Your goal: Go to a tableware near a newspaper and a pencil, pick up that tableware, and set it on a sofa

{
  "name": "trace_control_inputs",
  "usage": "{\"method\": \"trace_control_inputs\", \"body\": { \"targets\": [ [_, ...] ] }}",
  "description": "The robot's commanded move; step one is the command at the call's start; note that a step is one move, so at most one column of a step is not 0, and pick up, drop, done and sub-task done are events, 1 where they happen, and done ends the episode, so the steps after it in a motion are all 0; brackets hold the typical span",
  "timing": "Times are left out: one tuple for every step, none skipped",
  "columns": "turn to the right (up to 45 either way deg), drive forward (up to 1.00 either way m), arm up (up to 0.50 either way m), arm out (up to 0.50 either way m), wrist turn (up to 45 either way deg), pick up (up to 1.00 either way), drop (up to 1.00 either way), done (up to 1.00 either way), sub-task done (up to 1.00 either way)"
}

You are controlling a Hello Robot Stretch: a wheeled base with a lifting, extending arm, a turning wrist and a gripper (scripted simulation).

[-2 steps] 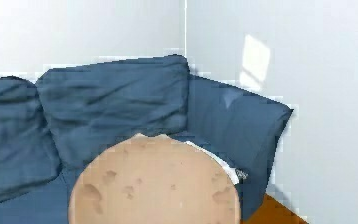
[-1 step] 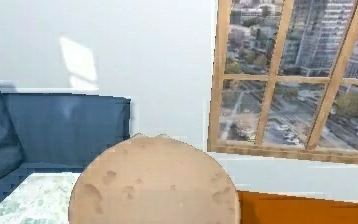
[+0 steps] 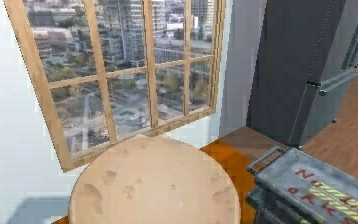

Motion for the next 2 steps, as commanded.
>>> {"method": "trace_control_inputs", "body": {
  "targets": [
    [24.0,0.00,0.00,0.00,0.0,0.00,0.00,0.00,0.00],
    [-45.0,0.00,0.00,0.00,0.0,0.00,0.00,0.00,0.00]
  ]
}}
